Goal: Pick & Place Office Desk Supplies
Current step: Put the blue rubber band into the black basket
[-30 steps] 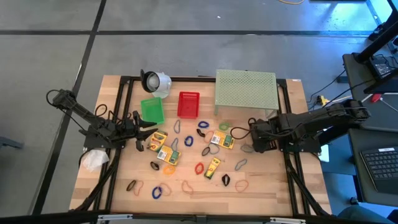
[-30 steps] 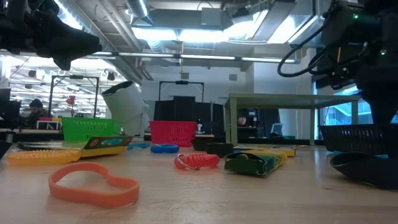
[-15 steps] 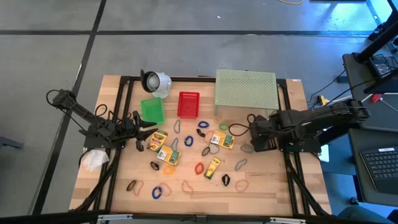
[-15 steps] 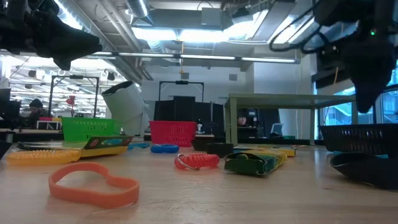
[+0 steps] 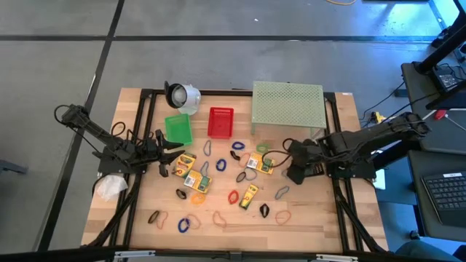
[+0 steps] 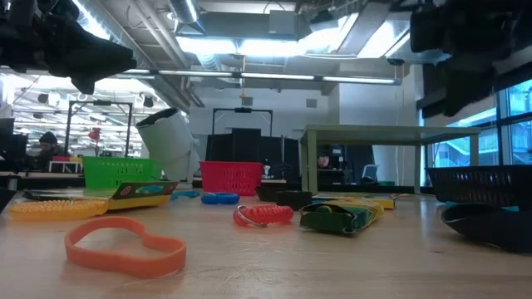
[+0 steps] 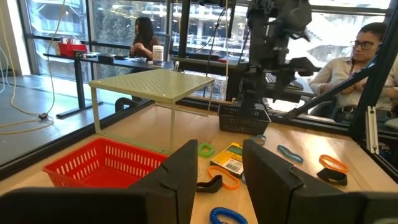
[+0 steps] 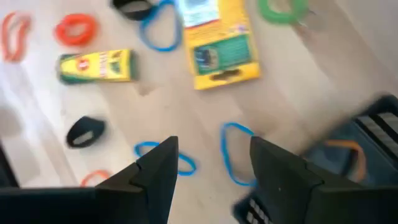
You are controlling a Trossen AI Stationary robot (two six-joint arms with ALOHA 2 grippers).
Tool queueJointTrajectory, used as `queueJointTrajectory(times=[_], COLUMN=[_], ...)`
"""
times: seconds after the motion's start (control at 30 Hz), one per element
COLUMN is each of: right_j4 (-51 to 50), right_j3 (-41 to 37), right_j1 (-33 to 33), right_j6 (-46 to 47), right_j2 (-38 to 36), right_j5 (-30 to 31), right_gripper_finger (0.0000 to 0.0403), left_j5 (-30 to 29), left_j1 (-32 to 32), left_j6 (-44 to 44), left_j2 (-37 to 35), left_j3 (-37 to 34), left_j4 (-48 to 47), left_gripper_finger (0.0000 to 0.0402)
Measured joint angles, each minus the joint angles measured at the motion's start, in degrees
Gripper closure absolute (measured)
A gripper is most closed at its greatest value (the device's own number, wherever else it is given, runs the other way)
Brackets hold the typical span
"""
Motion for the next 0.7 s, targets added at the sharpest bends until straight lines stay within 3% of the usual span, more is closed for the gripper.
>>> queueJointTrajectory(times=[0.33,0.7], right_j4=[-0.8,-0.7], right_j3=[1.4,1.4], right_j1=[4.1,2.4], right_j6=[-4.7,-13.1], right_j2=[9.0,19.9], right_j5=[-1.7,-0.8], right_gripper_finger=[0.0202,0.0202], left_j5=[-0.4,-0.4], left_j1=[0.0,0.0], left_j6=[0.1,2.1], left_j2=[0.0,0.0], left_j3=[0.0,0.0], left_j4=[0.2,0.9], left_gripper_finger=[0.0281,0.0281])
